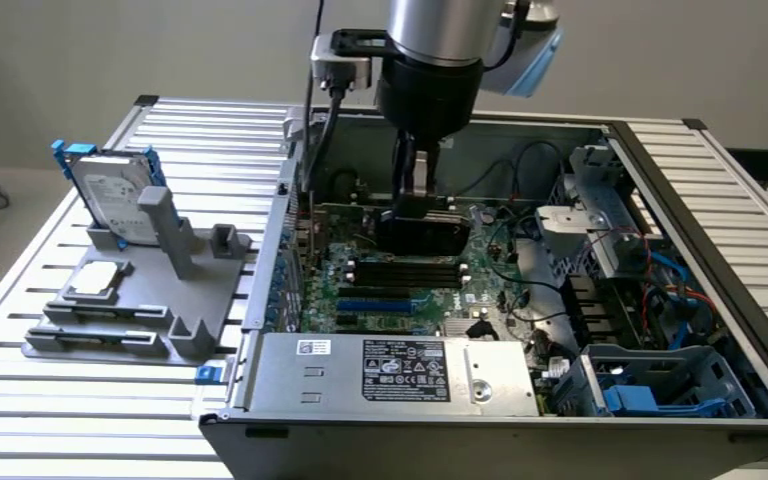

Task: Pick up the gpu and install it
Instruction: 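Insert the gpu into the slot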

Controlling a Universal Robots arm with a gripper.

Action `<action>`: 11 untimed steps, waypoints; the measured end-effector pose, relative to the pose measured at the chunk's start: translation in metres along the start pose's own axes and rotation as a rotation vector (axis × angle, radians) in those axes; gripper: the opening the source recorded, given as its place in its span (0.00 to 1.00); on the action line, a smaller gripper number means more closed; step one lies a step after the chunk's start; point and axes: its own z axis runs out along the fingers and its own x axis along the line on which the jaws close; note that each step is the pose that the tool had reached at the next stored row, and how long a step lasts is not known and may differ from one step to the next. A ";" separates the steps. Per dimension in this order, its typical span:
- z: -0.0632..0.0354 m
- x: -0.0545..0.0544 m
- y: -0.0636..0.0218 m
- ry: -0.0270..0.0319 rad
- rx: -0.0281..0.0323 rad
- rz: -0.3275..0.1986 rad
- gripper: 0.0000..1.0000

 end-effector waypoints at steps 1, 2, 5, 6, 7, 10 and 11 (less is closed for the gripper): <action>0.0011 0.001 0.0019 -0.0001 0.0015 0.000 0.27; 0.0022 0.002 0.0031 0.0000 0.0026 -0.001 0.27; 0.0053 0.005 0.0035 0.0003 0.0035 -0.008 0.27; 0.0062 0.005 0.0034 0.0007 0.0034 -0.013 0.27; 0.0072 0.006 0.0034 0.0011 0.0035 -0.017 0.27; 0.0074 0.006 0.0034 0.0018 0.0035 -0.019 0.27; 0.0074 0.006 0.0033 0.0019 0.0036 -0.019 0.27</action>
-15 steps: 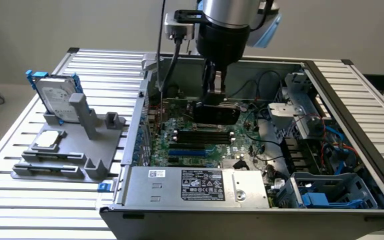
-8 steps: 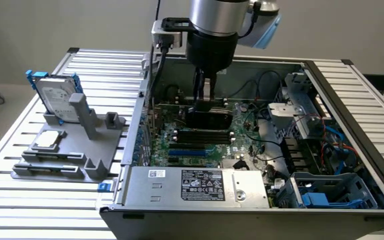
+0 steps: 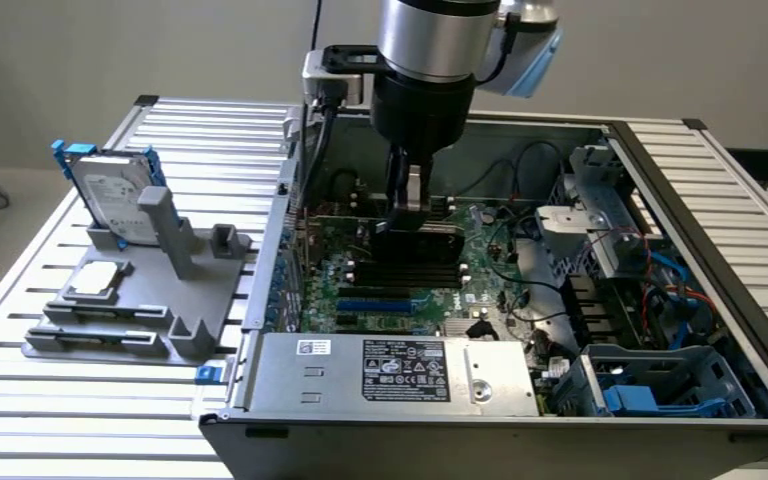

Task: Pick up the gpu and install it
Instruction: 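Insert the gpu into the slot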

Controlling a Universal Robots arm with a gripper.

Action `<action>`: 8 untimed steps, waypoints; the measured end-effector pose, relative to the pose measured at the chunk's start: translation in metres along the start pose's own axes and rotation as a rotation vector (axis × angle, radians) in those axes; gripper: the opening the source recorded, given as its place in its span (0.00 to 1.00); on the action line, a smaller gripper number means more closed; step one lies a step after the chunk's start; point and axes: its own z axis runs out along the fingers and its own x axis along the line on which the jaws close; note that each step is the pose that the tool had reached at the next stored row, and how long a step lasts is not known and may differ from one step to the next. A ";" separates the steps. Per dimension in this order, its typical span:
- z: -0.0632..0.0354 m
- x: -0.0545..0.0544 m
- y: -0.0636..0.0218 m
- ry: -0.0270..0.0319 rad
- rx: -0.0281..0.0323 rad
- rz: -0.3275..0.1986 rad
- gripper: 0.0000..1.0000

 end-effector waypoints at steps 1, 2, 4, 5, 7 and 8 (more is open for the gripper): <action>0.0001 0.000 0.0000 0.0000 0.0000 0.000 0.27; 0.0006 0.000 -0.0001 -0.0002 0.0000 0.000 0.27; 0.0037 0.000 -0.0002 -0.0001 0.0001 0.000 0.27; 0.0054 0.000 -0.0003 -0.0001 0.0000 0.000 0.27; 0.0091 0.000 -0.0004 -0.0001 0.0001 0.000 0.27; 0.0108 0.000 -0.0005 0.0000 0.0000 0.000 0.27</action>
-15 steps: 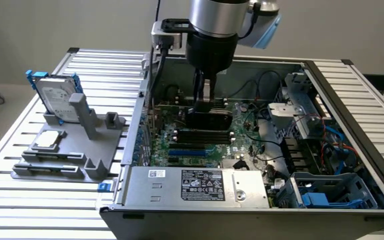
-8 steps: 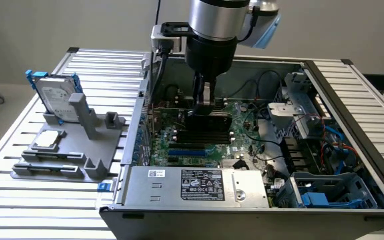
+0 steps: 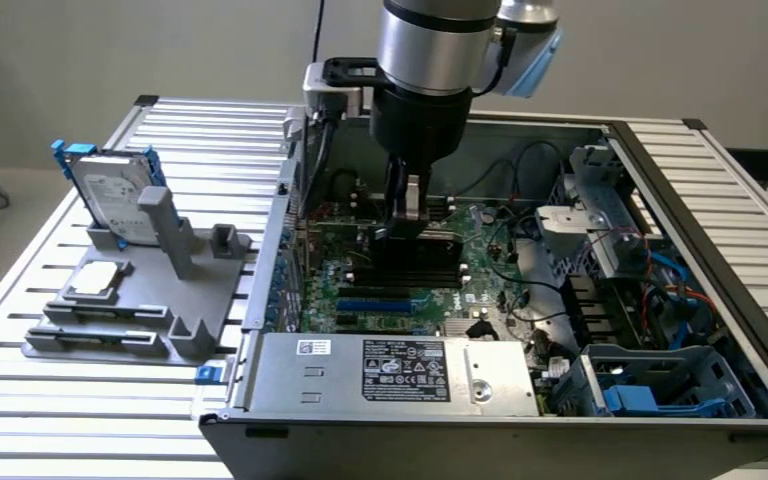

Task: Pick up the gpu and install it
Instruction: 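Insert the gpu into the slot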

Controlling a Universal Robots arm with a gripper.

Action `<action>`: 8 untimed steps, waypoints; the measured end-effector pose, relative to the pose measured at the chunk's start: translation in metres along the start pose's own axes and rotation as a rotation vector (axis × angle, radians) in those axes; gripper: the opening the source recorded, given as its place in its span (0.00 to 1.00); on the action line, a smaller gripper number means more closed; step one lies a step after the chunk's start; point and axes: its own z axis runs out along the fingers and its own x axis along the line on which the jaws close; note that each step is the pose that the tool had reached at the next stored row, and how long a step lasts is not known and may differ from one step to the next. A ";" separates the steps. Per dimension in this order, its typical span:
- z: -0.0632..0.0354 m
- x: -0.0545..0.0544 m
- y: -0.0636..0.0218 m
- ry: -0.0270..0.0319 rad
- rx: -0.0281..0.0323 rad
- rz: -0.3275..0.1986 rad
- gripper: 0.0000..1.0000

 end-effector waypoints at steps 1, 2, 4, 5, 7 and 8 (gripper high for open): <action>0.0018 0.000 -0.0001 0.0000 0.0000 0.000 0.27; 0.0036 0.000 -0.0002 -0.0001 0.0000 0.000 0.27; 0.0073 0.000 -0.0003 -0.0001 0.0000 0.000 0.27; 0.0091 0.000 -0.0004 -0.0001 0.0000 0.000 0.27; 0.0127 0.000 -0.0006 0.0000 0.0000 0.000 0.27; 0.0146 0.000 -0.0007 -0.0001 0.0000 0.000 0.27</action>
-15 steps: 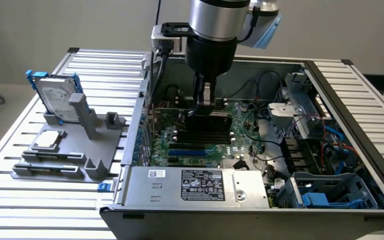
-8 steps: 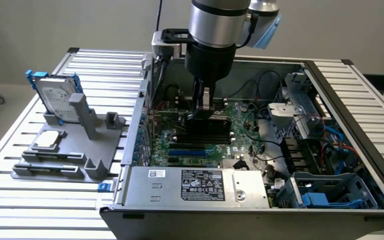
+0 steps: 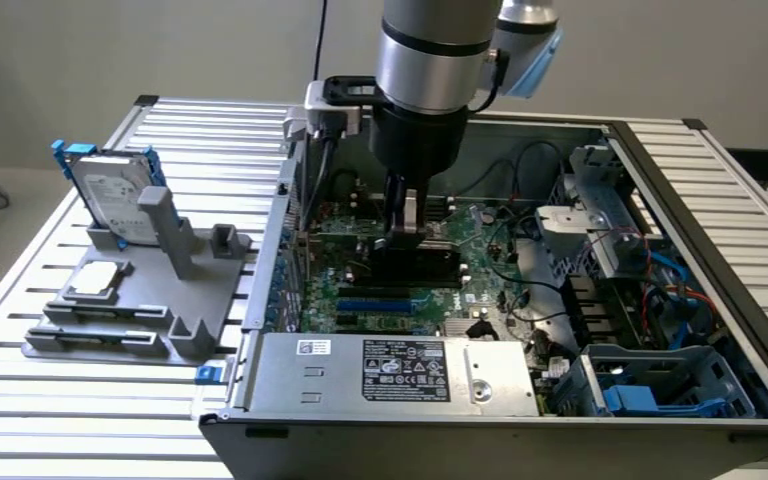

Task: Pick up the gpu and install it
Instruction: 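Insert the gpu into the slot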

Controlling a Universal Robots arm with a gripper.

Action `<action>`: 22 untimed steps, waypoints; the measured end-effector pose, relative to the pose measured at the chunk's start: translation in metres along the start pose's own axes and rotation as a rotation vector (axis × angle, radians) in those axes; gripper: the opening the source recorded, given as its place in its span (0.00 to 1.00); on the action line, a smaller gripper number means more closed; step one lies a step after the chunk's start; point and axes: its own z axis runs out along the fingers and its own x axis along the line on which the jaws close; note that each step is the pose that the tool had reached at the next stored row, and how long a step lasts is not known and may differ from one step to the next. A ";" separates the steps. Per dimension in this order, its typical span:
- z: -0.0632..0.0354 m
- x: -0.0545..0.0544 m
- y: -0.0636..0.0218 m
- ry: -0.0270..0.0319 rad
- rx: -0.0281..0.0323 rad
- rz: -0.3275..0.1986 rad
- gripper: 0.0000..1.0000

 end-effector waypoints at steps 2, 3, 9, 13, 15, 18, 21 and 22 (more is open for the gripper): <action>0.0036 0.000 -0.0001 -0.0001 0.0000 0.000 0.27; 0.0055 0.000 -0.0002 0.0000 -0.0001 0.000 0.27; 0.0159 0.001 0.0009 -0.0002 -0.0001 0.000 0.27; 0.0218 0.001 0.0020 -0.0007 0.0000 0.000 0.27; 0.0244 0.001 0.0024 -0.0009 -0.0002 0.000 0.27; 0.0249 0.001 0.0025 -0.0007 -0.0031 0.000 0.27; 0.0251 0.001 0.0025 -0.0009 -0.0037 0.000 0.27; 0.0251 0.001 0.0025 -0.0009 -0.0037 0.000 0.27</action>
